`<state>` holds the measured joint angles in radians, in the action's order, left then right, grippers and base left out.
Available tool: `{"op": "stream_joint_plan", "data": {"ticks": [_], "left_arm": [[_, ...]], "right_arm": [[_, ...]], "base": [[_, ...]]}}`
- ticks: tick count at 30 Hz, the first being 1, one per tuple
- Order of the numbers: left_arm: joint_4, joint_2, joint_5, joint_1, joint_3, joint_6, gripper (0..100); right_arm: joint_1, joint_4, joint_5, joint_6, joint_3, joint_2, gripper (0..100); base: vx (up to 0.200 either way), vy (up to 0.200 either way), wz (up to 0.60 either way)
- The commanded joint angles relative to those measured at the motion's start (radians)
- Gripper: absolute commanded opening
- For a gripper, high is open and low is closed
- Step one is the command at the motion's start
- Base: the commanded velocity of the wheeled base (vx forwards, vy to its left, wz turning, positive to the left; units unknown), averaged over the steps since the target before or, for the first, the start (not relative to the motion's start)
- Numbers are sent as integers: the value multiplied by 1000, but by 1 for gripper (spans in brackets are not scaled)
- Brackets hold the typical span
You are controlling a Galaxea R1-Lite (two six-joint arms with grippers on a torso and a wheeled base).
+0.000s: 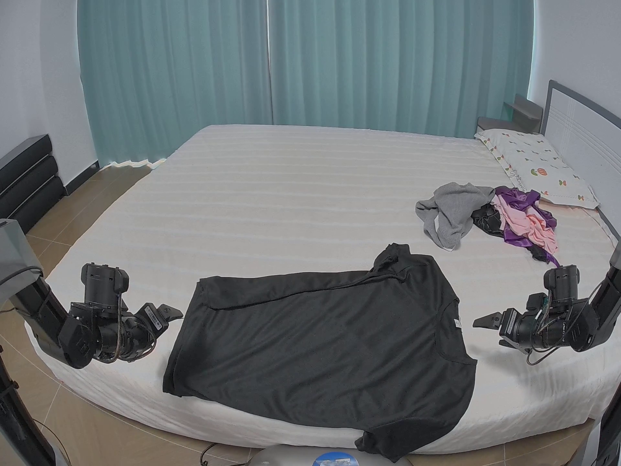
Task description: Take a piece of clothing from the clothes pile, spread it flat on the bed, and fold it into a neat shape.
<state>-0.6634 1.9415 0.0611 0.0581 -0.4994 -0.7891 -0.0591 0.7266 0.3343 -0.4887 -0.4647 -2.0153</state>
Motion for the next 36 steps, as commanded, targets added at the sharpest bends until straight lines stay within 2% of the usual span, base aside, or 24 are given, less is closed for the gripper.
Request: {"op": "stream_joint_plan", "data": {"ticks": [1, 5, 15, 19, 20, 29, 36], "left_arm": [[-1, 7, 5, -3, -11, -2, 100], [1, -1, 20, -4, -10, -4, 100], [-5, 5, 26, -3, -11, -9, 100], [-2, 4, 26, 2, -27, -56, 100], [-1, 5, 26, 3, -39, -94, 100], [1, -1, 28, 48, -42, -114, 100], [1, 20, 46, 71, -90, -114, 100]], "right_arm": [[2, 2, 0, -1, 6, -8, 100], [2, 2, 0, -1, 6, -8, 100], [2, 2, 0, -1, 9, -8, 100], [2, 2, 0, -1, 8, -11, 100], [5, 2, 0, -2, 9, -10, 100], [7, 2, 0, -2, 9, -6, 100], [7, 1, 0, -2, 11, -3, 100]], "base": [[0, 200, 0], [0, 200, 0], [0, 0, 0], [0, 0, 0], [0, 0, 0], [200, 0, 0], [0, 0, 0]]}}
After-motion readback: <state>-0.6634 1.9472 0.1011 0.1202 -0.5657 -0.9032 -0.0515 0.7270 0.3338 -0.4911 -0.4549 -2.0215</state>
